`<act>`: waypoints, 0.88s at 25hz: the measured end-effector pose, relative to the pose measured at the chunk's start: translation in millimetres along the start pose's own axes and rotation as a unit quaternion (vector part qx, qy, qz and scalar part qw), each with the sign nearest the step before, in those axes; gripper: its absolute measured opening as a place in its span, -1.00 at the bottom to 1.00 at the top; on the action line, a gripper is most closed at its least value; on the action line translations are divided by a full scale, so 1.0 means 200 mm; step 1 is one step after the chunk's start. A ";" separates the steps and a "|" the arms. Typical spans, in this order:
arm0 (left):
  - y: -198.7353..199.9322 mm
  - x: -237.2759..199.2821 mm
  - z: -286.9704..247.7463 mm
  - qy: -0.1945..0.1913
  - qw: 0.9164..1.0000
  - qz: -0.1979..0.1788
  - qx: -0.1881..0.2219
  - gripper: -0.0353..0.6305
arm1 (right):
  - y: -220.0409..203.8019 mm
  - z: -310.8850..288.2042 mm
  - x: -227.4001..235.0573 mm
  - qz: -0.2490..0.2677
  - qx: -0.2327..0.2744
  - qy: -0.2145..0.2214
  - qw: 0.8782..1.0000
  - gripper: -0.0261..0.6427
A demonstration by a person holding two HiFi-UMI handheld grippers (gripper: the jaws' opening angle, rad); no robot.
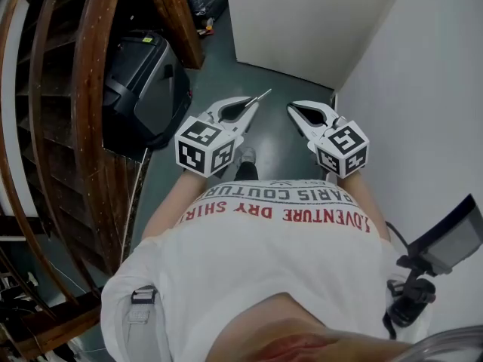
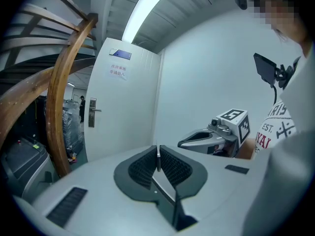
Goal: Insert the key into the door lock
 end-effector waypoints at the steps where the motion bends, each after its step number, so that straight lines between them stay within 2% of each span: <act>1: -0.01 -0.04 -0.03 -0.001 1.000 0.000 0.001 -0.82 | 0.00 -0.04 0.03 0.001 -0.002 -0.001 1.000 -0.92; 5: -0.09 -0.28 -0.20 -0.005 1.000 0.006 -0.002 -0.82 | 0.00 -0.27 0.23 -0.008 -0.010 -0.006 1.000 -0.92; 9: -0.18 -0.65 -0.48 -0.015 1.000 0.010 -0.013 -0.82 | 0.04 -0.60 0.54 -0.020 -0.013 -0.013 1.000 -0.92; 15: -0.15 -1.41 -1.00 -0.029 0.999 0.015 -0.028 -0.82 | 0.33 -1.17 1.14 -0.050 -0.009 -0.041 0.998 -0.92; 19: -0.06 -1.90 -1.25 -0.028 0.999 0.013 -0.020 -0.82 | 0.61 -1.56 1.45 -0.039 -0.008 -0.049 0.998 -0.92; 22: 0.02 -2.18 -1.37 -0.021 1.000 0.005 -0.011 -0.82 | 0.78 -1.76 1.61 -0.029 0.003 -0.051 0.998 -0.91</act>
Point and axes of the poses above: the fingertips, and each gripper's own axes: z backward along the fingers, x to its right, y out of its top, the point moved 6 cm from there along z, backward along the fingers, and after that the axes turned 15 degrees about -z, right-handed, at the moved point
